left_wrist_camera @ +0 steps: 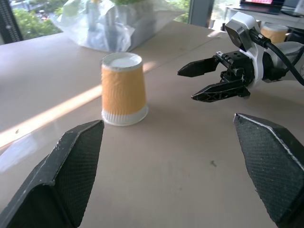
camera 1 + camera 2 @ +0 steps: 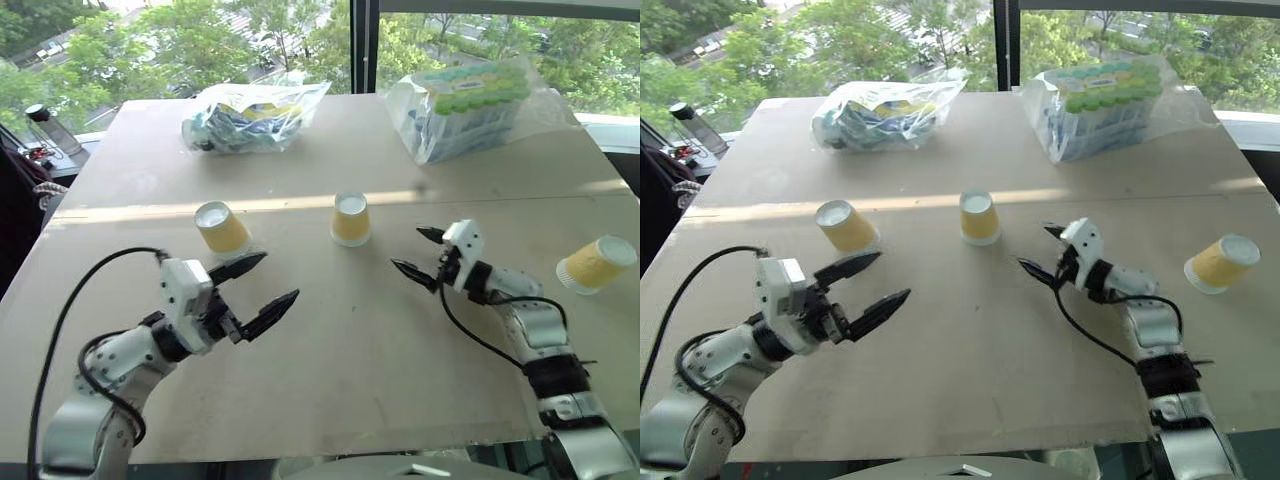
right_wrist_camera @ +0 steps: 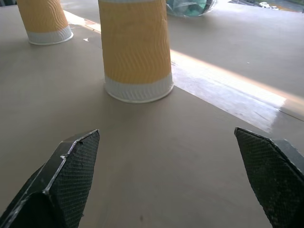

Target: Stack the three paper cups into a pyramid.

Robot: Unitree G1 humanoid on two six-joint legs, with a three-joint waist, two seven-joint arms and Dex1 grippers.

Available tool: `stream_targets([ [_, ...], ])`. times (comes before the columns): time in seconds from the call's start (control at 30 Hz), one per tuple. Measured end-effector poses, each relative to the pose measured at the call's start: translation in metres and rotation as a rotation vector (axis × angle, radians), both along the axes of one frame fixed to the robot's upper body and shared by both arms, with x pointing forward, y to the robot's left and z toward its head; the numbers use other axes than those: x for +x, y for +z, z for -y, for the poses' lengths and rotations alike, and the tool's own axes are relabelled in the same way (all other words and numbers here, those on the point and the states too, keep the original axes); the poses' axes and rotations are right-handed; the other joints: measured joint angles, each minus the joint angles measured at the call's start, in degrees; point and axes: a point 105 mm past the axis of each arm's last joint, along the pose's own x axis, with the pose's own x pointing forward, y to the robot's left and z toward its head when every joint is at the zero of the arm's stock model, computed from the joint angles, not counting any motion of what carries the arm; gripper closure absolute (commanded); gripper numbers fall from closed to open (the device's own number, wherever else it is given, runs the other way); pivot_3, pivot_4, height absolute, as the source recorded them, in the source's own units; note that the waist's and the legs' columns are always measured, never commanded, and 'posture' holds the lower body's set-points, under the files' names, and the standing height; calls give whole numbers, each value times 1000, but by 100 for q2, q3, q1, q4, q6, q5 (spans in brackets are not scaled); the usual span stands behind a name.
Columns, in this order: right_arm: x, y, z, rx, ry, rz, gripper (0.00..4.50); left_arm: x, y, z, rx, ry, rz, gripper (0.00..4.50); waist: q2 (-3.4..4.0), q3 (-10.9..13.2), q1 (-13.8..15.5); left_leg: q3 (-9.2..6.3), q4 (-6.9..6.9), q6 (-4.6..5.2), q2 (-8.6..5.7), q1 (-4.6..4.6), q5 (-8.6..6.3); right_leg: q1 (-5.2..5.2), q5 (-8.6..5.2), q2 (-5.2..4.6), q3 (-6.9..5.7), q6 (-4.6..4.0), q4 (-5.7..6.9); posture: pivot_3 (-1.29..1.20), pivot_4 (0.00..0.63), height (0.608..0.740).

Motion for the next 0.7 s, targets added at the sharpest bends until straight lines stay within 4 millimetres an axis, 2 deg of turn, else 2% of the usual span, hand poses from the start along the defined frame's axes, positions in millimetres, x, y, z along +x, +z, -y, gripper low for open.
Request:
stream_targets([
  [0.03,-2,4,5,4,-20,20,9,0,-1,3,11,-19,-1,0,1,0,-20,1,0,0,0,1,0,1,0,1,2,0,3,0,150,740],
  [0.17,-23,35,53,31,-250,171,9,9,8,31,6,-149,27,0,3,1,-52,5,-1,-1,4,8,0,0,0,6,7,0,11,0,150,740],
  [0.3,-33,56,83,28,-407,274,9,11,12,48,16,-242,28,0,2,-1,-63,10,-1,-1,3,11,1,2,0,5,13,0,14,0,150,740],
  [0.33,-40,58,104,4,-522,300,9,14,12,59,29,-300,8,0,0,-1,-47,10,0,-1,2,11,1,1,0,6,13,1,13,0,150,740],
  [0.5,-51,52,151,-63,-821,323,9,26,31,84,21,-403,62,0,1,-3,-25,14,6,-1,0,11,1,1,0,6,18,0,16,0,150,740],
  [0.53,-51,52,153,-65,-833,324,9,26,31,85,20,-407,61,0,1,-3,-45,14,5,-1,0,12,1,0,0,7,20,1,16,0,150,740],
  [0.7,-58,40,188,-80,-1013,292,9,25,30,93,18,-446,46,0,1,-3,-60,14,4,-1,0,11,1,-1,0,8,20,1,16,0,150,740],
])
